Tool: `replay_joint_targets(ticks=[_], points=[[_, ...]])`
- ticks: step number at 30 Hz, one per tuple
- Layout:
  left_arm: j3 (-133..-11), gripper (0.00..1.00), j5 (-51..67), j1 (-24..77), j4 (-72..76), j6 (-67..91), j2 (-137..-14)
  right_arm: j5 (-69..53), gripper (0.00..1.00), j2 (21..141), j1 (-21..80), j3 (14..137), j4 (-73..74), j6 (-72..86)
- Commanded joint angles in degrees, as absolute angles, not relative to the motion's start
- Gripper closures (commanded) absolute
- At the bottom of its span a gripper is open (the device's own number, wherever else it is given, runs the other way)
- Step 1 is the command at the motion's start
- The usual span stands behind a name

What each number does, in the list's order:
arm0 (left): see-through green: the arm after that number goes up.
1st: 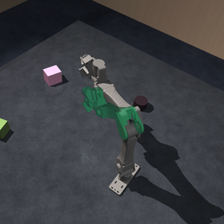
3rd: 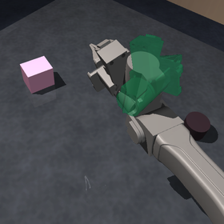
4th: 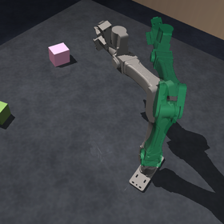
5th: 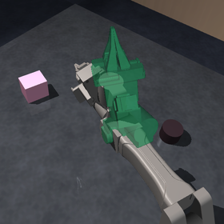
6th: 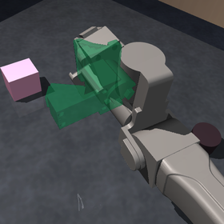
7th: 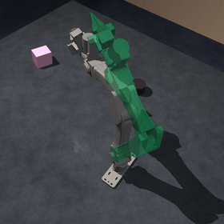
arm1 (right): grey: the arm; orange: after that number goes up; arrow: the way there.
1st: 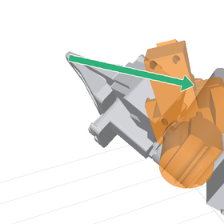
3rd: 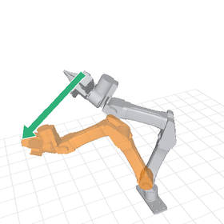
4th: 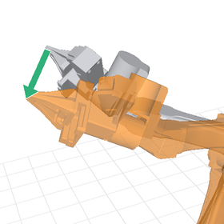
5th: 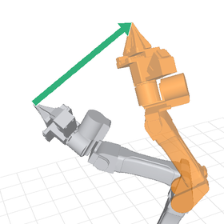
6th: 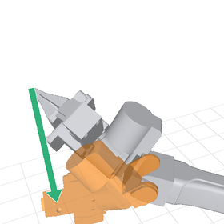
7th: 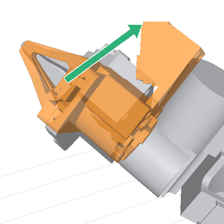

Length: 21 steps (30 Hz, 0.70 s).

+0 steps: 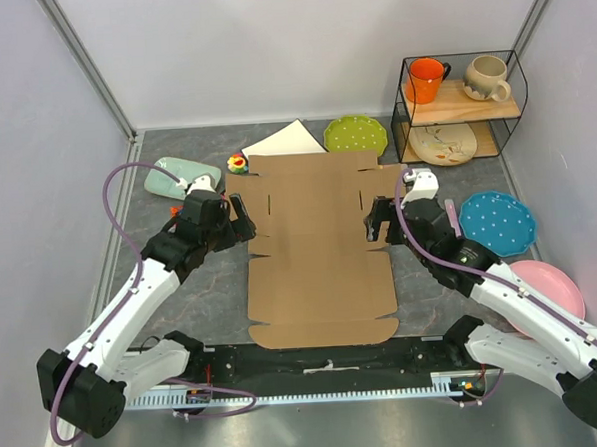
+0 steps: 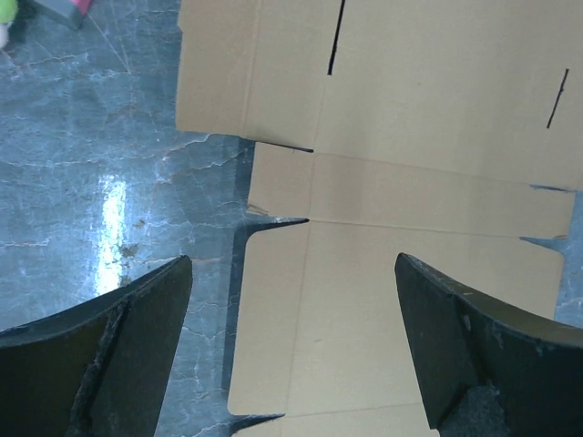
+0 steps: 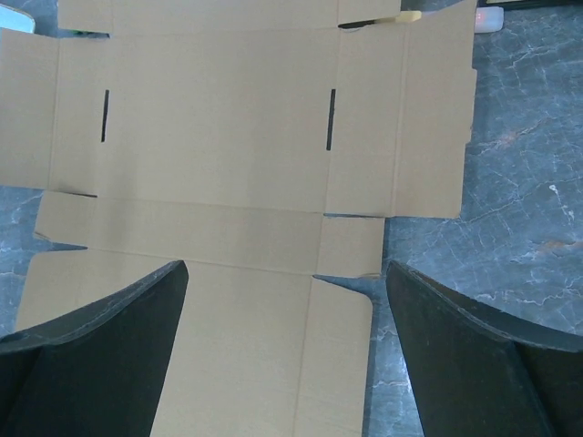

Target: Fold the paper box

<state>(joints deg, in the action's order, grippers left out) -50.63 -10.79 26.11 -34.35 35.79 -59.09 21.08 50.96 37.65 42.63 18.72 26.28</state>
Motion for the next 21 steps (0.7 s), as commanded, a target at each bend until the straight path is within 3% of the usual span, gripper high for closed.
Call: replay_joint_targets(ticks=[1,8,13,21], points=[[-52.5,0.0,-14.7,25.1,-33.9,37.0,-58.6,21.6,0.02,52.5,37.6,44.4,18.5,25.0],[-53.3,0.14,-11.7,18.4,-30.9,36.7,-69.9,20.0,0.02,54.7,37.6,42.9,14.2,28.2],[-48.9,0.17,-0.4,11.7,-17.9,40.9,-76.1,17.6,0.02,54.5,37.6,42.2,12.0,29.6],[-46.0,0.19,-0.3,11.3,-6.4,42.8,-80.1,16.7,0.02,51.6,37.6,40.8,9.8,29.6]])
